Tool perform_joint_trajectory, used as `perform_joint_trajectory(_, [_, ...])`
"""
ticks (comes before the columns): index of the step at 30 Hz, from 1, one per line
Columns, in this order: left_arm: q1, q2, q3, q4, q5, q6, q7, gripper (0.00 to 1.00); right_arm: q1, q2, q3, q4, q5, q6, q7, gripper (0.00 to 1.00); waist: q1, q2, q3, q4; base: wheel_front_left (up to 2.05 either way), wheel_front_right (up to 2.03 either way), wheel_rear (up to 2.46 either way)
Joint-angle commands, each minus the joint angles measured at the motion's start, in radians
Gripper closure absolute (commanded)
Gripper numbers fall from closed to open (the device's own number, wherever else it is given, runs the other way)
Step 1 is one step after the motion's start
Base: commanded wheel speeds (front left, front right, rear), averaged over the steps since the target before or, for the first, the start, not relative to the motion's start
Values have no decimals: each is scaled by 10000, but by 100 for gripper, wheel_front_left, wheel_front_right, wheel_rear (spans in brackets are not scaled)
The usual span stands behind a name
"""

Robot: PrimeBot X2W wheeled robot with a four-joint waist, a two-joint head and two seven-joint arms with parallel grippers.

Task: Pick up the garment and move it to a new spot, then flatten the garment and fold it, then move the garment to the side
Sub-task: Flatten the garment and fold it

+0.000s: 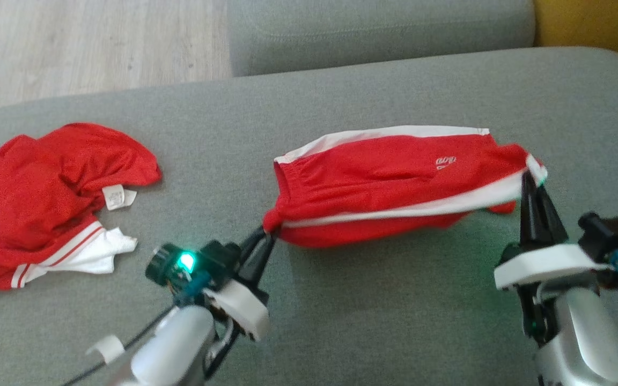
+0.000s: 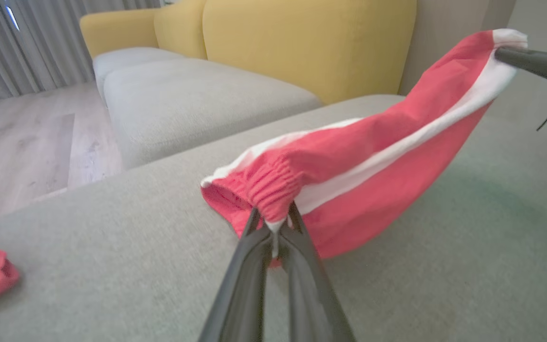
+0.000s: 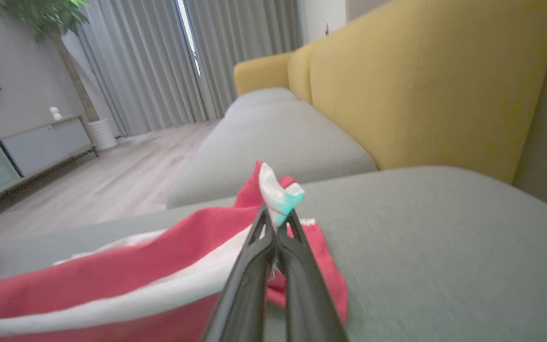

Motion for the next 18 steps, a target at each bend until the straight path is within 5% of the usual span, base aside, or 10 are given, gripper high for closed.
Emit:
perform_joint_trajectory(1, [-782, 368, 538, -611, -156, -9, 47, 100, -622, -54, 450, -868, 44, 73, -86, 100, 0, -1, -178, -46, 0, 0, 0])
perform_joint_trajectory(18, [-2885, 1543, 1704, -3456, -723, 122, 1589, 100, -3113, -54, 1043, -4067, 404, 73, 2036, 100, 0, -1, -1247, -72, 0, 0, 0])
